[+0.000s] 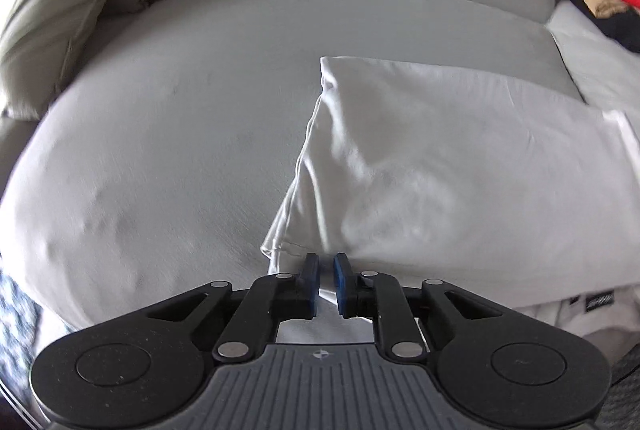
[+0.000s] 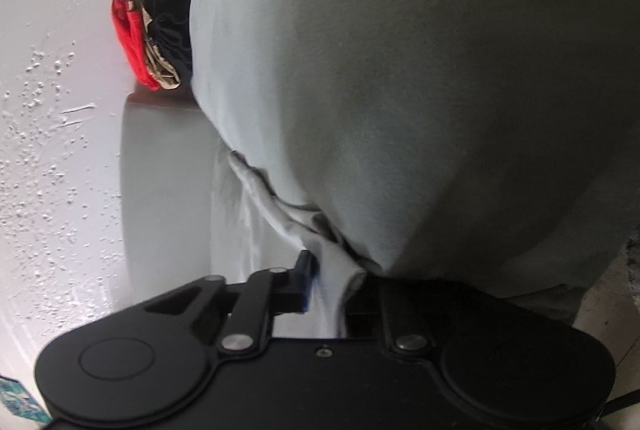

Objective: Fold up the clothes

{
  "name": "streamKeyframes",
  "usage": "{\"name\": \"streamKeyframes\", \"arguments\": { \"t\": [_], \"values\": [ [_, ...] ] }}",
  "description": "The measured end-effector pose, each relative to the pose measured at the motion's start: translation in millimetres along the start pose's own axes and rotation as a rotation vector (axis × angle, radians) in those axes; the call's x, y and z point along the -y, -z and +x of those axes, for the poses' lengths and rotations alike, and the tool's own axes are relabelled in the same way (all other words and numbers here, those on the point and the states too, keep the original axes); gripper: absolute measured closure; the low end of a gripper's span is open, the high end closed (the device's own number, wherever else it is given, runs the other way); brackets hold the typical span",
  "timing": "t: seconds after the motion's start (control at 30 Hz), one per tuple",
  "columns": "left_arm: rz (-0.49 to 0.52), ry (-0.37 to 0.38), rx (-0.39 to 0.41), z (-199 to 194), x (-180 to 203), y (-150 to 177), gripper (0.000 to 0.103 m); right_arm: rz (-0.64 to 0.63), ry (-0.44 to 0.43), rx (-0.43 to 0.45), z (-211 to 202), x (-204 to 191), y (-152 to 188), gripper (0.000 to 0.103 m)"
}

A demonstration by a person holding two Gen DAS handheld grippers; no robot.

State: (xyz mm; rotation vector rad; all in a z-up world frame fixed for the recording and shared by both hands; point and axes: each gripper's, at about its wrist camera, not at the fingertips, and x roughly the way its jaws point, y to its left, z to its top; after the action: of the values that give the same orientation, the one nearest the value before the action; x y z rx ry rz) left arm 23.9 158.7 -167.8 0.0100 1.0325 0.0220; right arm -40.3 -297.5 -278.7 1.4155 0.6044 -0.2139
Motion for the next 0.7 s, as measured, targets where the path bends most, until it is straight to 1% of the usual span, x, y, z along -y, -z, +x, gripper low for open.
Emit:
{"name": "streamKeyframes", "arguments": {
  "t": [0.03,0.07,0.13,0.2,0.3,0.43,0.5,0.6,0.67,0.7],
  "values": [
    [-0.005,0.027,0.023,-5,-4,3,0.093,-0.036,0.02,0.012,-2,-5,2,0.097],
    [-0.014,0.064,0.053,-11,-8,6,0.093,-0.081,0.04,0.024,-4,-12,5,0.098],
    [-0.024,0.115,0.133,-27,-16,13,0.09,-0.213,0.08,0.056,-10,-33,13,0.098],
    [-0.036,0.149,0.206,-42,-23,20,0.09,-0.373,0.124,0.093,-13,-64,24,0.098],
    [-0.083,0.155,0.259,-53,-35,27,0.09,-0.592,0.163,0.143,-13,-110,45,0.098],
    [-0.18,0.162,0.303,-60,-56,32,0.09,-0.838,0.146,0.17,-4,-169,88,0.098],
    [-0.243,0.177,0.321,-64,-67,37,0.09,-0.954,0.116,0.156,3,-197,118,0.098],
    [-0.333,0.196,0.319,-66,-82,40,0.091,-1.119,0.043,0.102,18,-233,174,0.098],
    [-0.376,0.207,0.315,-67,-91,43,0.091,-1.212,-0.003,0.037,29,-245,214,0.098],
    [-0.391,0.21,0.313,-68,-93,44,0.091,-1.248,-0.013,-0.008,37,-247,233,0.098]
  ]
}}
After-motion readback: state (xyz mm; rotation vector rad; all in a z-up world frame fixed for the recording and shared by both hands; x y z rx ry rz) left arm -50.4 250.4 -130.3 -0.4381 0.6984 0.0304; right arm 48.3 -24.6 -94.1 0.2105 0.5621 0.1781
